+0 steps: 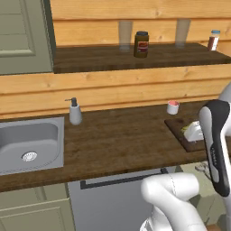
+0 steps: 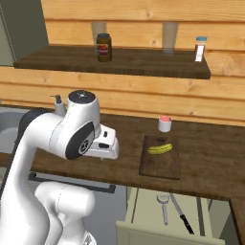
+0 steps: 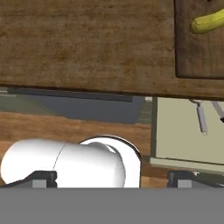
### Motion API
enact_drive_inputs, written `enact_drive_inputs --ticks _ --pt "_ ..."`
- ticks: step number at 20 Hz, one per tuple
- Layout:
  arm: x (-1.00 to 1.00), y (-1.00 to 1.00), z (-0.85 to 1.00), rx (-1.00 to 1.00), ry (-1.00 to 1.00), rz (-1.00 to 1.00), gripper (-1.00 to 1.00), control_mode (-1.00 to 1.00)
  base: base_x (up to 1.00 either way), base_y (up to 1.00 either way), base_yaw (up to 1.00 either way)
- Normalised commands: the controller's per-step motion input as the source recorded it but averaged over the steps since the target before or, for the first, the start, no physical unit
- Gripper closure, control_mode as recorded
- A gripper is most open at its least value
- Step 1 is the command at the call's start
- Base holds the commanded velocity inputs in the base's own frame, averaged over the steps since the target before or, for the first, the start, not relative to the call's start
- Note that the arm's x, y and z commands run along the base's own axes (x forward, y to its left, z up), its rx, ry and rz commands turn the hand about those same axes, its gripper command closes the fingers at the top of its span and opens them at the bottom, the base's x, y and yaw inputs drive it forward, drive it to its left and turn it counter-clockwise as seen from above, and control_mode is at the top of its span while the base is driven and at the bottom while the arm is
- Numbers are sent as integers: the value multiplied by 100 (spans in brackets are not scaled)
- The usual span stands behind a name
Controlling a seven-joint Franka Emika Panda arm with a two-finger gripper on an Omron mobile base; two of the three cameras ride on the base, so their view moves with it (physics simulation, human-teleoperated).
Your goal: Place the appropriate cutting tool for cutting the cucumber skin on the cutting board.
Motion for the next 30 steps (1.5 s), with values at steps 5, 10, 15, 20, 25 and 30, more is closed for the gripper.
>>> enact_drive_inputs --ticks 5,10,15,20,25,30 --pt "-8 -20 -84 -11 0 0 -100 -100 0 0 0" --pt "-23 -20 -100 -12 -1 0 -100 -100 0 0 0" --pt "-19 -10 -43 -4 -2 0 -100 -100 0 0 0" --pt "0 -52 0 0 -10 0 -100 -100 0 0 0" --pt "0 -74 0 0 -10 0 -100 -100 0 0 0" --pt "-2 -45 3 0 -8 0 -100 -100 0 0 0"
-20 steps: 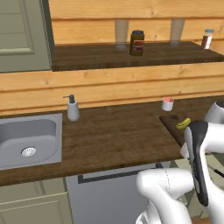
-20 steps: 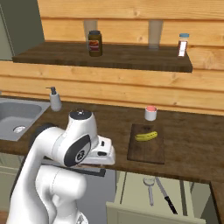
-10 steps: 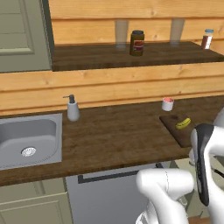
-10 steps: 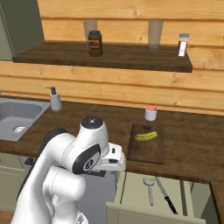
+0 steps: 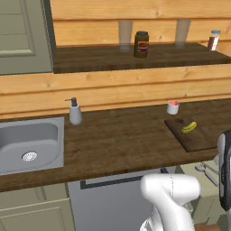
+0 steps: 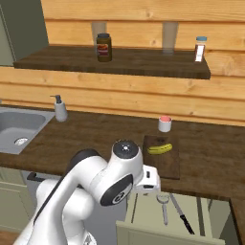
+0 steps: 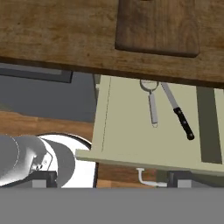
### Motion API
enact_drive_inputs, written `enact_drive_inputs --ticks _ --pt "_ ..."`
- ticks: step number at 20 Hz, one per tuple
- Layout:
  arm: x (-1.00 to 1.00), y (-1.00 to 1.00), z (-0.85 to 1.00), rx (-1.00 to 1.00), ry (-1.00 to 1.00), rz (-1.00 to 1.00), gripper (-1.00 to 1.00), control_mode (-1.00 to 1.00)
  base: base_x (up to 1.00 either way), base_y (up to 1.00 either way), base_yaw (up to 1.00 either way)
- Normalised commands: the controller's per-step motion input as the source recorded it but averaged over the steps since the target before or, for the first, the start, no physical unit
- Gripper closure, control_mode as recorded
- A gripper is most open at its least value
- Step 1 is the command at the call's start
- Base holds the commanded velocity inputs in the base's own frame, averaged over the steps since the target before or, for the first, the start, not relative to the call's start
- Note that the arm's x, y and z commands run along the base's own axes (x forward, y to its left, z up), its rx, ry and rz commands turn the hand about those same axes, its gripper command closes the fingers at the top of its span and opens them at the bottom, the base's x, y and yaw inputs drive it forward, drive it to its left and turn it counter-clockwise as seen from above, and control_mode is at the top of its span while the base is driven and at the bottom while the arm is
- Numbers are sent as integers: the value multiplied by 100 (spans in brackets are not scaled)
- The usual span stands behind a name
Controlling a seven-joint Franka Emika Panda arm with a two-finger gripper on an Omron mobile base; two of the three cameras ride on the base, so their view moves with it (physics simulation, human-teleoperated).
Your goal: Place the appropriate cutting tool for cutting the cucumber skin on the cutting board.
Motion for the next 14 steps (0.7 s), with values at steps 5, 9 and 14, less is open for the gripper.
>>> enact_drive_inputs --ticks 5,9,14 --pt "6 -16 -40 0 0 0 -100 -100 0 0 0" --pt "16 -33 -52 0 0 0 -100 -100 0 0 0" --pt "16 -23 -22 0 0 0 -100 -100 0 0 0"
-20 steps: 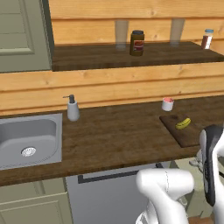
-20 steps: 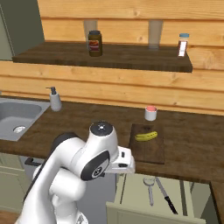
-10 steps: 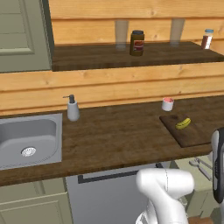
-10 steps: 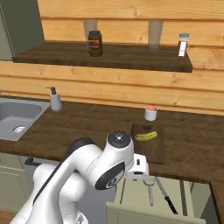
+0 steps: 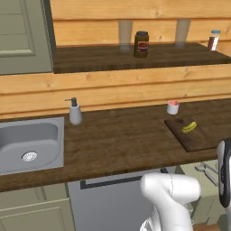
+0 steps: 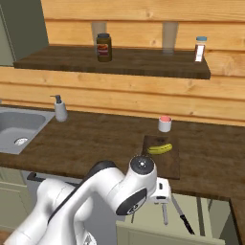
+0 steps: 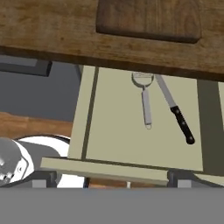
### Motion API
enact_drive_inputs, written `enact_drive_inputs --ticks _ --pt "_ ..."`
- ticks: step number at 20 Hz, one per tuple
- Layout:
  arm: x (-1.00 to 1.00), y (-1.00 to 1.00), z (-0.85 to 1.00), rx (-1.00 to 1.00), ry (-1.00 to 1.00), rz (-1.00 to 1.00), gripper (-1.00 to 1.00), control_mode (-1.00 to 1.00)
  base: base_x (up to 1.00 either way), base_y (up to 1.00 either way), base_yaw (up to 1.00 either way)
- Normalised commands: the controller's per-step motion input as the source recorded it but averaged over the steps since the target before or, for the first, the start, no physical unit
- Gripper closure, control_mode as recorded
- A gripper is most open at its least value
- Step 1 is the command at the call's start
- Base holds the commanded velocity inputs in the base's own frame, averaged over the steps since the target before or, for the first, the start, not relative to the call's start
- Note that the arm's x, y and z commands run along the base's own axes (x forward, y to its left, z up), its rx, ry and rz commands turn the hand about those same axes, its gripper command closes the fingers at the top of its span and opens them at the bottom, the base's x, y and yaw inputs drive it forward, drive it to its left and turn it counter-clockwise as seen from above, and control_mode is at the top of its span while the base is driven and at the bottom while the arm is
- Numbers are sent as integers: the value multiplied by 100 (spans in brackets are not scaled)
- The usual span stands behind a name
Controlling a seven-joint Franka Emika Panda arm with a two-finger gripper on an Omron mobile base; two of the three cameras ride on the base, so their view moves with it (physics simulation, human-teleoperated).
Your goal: Place the appropriate cutting tool for cutting the cucumber skin on the cutting board.
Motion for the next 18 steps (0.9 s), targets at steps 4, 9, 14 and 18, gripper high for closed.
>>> enact_drive_inputs --ticks 4,9,14,18 --pt "52 -19 0 2 6 0 -100 -100 0 0 0" --pt "68 -47 0 5 14 0 -100 -100 0 0 0" --pt "20 -25 2 2 6 0 -100 -100 0 0 0" --pt "-3 -9 -34 0 0 0 -100 -100 0 0 0"
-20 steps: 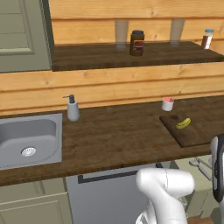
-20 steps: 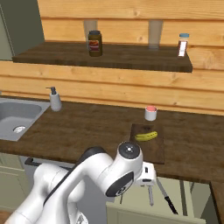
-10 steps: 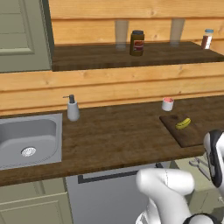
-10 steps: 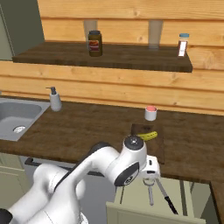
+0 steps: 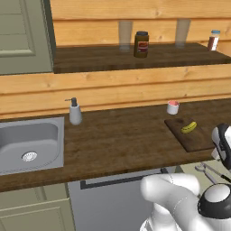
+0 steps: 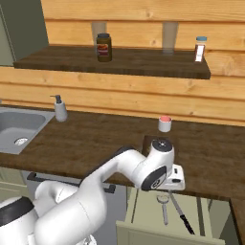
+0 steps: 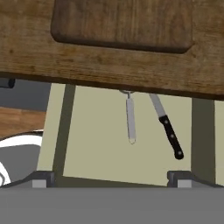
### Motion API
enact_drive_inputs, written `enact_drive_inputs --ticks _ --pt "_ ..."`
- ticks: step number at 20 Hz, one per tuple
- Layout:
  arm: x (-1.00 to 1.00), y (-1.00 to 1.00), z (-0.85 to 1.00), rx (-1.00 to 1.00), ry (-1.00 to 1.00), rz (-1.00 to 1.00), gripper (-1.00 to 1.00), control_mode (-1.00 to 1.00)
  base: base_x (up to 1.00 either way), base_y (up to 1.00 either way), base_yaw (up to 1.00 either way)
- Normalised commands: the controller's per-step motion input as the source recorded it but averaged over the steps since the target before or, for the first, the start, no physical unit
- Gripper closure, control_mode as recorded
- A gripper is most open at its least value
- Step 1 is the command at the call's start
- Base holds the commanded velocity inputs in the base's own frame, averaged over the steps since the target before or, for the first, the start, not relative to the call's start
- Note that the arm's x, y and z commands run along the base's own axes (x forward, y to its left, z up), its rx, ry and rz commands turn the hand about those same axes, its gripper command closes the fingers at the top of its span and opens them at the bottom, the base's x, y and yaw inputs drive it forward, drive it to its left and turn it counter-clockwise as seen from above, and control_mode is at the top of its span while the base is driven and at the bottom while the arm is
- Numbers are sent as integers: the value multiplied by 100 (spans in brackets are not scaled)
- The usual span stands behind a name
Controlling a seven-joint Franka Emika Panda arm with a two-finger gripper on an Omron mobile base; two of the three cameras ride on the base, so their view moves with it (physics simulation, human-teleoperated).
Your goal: Place the appropriate cutting tool for cutting the cucumber skin on the cutting board.
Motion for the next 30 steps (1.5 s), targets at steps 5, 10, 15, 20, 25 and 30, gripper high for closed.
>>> enact_drive_inputs --ticks 5,10,15,20,25,30 --pt "-3 -8 -39 0 -1 1 -100 -100 0 0 0" --pt "0 0 -12 0 -1 0 -100 -100 0 0 0" --pt "0 -4 -50 0 -5 1 -100 -100 0 0 0" --pt "16 -18 -10 0 -4 7 -100 -100 0 0 0" --pt "6 -7 0 0 0 1 -100 -100 0 0 0" --pt "24 -49 0 0 0 7 -100 -100 0 0 0"
